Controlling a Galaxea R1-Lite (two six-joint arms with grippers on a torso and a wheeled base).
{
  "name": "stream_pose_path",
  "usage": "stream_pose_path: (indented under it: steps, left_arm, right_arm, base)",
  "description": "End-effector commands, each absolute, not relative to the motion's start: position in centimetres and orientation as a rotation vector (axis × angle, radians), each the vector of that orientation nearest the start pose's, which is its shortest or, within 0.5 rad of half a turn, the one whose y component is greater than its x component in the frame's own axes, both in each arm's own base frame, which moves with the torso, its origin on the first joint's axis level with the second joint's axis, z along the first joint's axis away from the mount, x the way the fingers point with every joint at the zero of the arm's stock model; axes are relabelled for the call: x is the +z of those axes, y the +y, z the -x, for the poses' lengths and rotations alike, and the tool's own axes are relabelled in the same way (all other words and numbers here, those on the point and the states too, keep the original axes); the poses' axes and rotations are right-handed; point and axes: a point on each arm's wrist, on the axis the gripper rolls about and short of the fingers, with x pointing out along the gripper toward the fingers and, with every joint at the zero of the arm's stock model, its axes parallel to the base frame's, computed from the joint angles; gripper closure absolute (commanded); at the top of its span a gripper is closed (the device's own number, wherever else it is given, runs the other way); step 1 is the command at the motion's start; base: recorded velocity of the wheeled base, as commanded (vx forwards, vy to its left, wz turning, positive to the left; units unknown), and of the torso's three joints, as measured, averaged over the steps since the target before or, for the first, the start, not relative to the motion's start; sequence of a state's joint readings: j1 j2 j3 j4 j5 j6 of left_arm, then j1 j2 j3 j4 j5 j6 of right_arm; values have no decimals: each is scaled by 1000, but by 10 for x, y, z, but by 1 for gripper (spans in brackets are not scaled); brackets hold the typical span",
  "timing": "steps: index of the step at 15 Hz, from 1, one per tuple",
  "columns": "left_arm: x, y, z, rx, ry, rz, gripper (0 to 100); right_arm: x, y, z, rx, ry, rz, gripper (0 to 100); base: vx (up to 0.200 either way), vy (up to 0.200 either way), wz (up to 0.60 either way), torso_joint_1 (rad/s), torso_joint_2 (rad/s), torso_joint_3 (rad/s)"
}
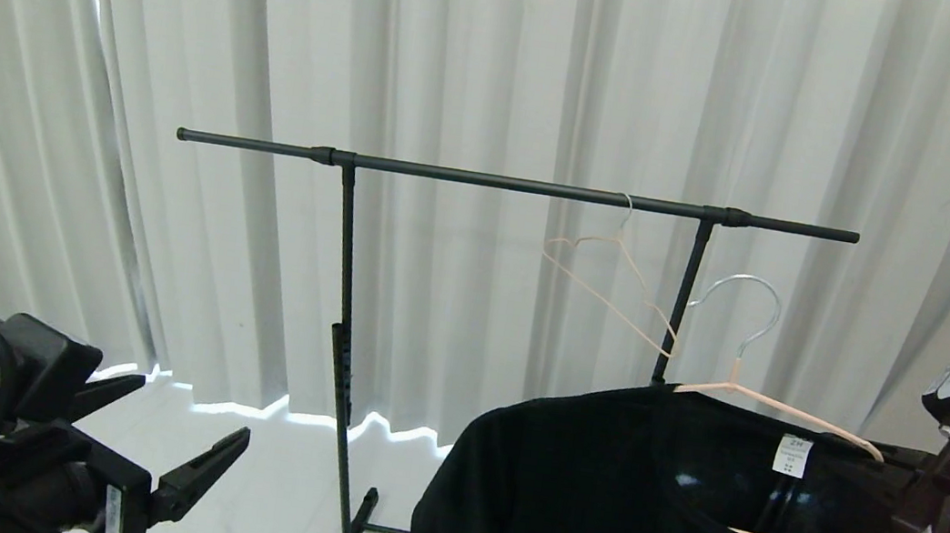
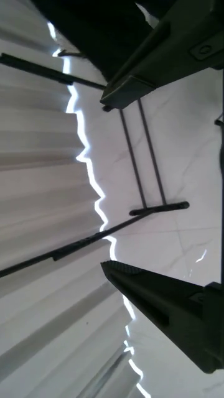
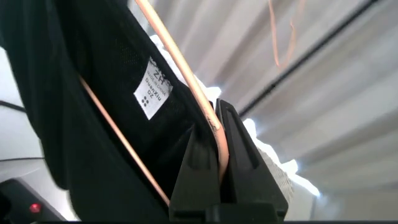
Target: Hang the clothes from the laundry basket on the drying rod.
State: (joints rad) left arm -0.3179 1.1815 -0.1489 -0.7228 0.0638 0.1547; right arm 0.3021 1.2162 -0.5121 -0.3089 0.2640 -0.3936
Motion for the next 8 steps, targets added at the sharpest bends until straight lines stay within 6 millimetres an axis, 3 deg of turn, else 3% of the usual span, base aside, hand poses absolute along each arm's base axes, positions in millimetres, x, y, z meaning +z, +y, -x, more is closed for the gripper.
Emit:
stream_pose_path:
  steps: [1,8]
  left_arm:
    - [139,-43,-136,-263,274,-208,0]
    - [138,-43,-164,-125,335,-240,0]
  right_arm:
    - [183,56,-165,618,307,388,100]
    - [175,56,-172,533,366,412,100]
  base:
    - [0,0,0,0,0,0]
    - [0,0,0,0,0,0]
